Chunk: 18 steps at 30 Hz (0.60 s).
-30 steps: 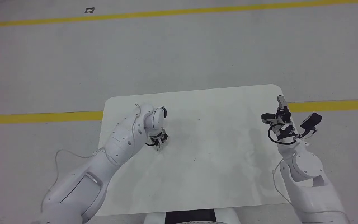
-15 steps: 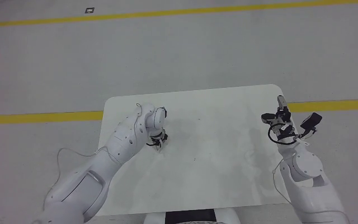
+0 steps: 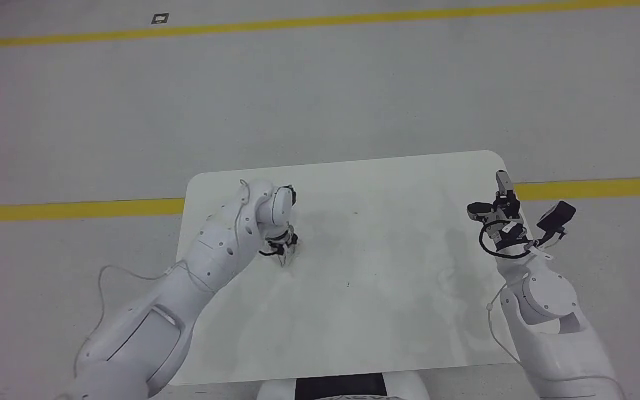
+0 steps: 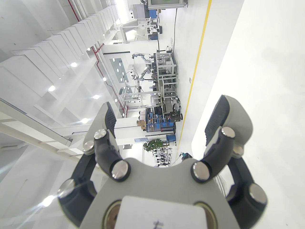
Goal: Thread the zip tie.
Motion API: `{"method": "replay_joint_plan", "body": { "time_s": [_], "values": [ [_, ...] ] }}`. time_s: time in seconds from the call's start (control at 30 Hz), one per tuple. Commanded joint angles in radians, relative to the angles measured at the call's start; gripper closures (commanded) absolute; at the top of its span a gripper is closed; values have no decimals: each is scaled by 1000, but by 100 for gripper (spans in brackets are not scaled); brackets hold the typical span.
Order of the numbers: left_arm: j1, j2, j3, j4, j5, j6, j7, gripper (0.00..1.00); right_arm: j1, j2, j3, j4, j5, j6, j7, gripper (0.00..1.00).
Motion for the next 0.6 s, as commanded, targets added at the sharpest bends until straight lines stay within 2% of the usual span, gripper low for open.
{"method": "replay_joint_plan", "body": {
  "time_s": [0.0, 0.17, 0.37, 0.57],
  "values": [
    [15, 11, -16, -30, 17, 0, 0, 100, 0, 0, 0, 0, 0, 0, 0, 0],
    [47, 36, -46, -86, 43, 0, 0, 100, 0, 0, 0, 0, 0, 0, 0, 0],
    [70, 64, -64, -146, 35, 0, 0, 100, 0, 0, 0, 0, 0, 0, 0, 0],
    [94, 110, -99, -241, -6, 0, 0, 100, 0, 0, 0, 0, 0, 0, 0, 0]
  ]
}}
